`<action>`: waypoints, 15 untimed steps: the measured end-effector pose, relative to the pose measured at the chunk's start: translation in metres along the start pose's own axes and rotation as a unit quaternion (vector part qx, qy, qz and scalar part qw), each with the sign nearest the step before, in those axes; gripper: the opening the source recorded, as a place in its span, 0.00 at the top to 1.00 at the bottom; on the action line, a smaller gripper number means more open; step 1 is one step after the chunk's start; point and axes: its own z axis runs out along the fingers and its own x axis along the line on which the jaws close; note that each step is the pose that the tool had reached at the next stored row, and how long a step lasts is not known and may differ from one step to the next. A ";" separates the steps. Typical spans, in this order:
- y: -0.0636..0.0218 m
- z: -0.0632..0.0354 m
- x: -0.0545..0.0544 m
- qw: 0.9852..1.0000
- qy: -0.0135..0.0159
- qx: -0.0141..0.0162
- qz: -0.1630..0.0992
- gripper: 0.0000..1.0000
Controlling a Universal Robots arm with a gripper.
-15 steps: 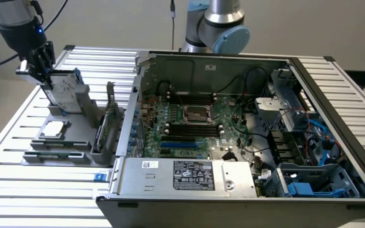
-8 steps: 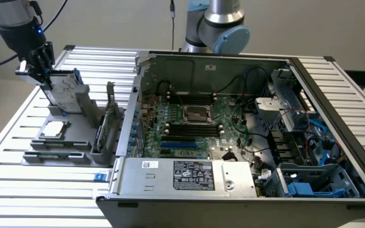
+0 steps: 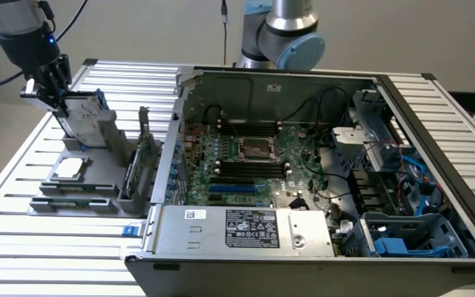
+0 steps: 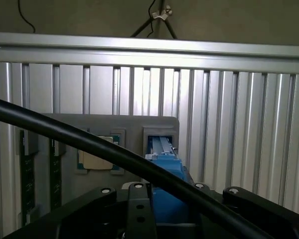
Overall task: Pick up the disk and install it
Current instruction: 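Pick up the disk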
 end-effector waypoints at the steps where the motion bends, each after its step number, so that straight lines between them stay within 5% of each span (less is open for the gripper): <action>1: 0.0000 0.0000 0.000 1.000 0.000 0.001 0.000 0.67; 15: 0.0001 0.0001 0.000 1.000 0.000 0.002 0.000 0.67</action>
